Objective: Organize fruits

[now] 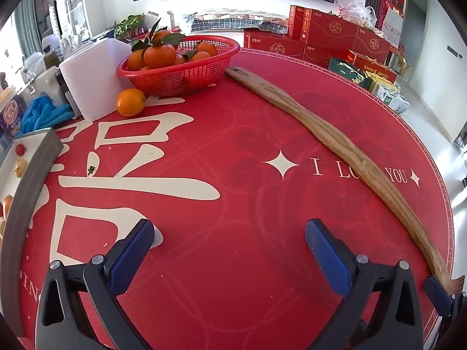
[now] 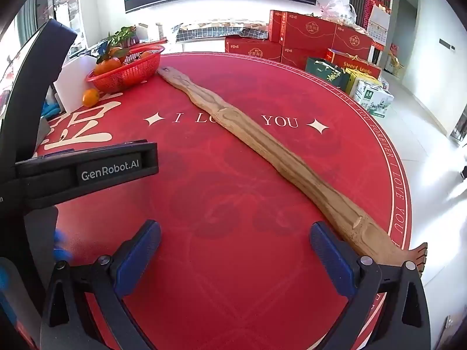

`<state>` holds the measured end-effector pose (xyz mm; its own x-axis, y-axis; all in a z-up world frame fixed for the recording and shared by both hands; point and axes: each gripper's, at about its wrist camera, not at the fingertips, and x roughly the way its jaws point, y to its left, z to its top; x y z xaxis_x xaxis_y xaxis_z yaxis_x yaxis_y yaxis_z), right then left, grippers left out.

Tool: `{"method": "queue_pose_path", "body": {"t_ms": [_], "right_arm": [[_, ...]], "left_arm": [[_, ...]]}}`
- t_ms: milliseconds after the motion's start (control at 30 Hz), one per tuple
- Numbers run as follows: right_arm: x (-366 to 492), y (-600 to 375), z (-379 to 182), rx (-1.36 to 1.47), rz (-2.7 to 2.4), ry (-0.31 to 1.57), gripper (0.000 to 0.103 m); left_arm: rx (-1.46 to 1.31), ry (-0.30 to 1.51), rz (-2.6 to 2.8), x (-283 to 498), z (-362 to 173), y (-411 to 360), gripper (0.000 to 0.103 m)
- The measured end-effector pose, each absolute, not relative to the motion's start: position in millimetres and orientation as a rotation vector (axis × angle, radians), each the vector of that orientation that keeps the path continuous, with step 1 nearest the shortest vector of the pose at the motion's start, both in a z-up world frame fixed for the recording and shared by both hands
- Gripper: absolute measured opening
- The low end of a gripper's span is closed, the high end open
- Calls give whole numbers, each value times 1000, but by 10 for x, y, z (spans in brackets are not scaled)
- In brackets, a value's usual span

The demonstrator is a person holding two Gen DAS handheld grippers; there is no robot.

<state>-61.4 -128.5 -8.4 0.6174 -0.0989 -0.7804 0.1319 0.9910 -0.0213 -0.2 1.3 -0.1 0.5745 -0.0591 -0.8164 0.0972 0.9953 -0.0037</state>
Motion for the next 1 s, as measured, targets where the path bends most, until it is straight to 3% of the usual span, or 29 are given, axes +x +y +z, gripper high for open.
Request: {"method": "queue_pose_path", "body": {"t_ms": [1000], "right_arm": [[-568,-1230,-61,54,-164,912,102]], "left_arm": [[42,954,-92,-2,-1,14,103]]}}
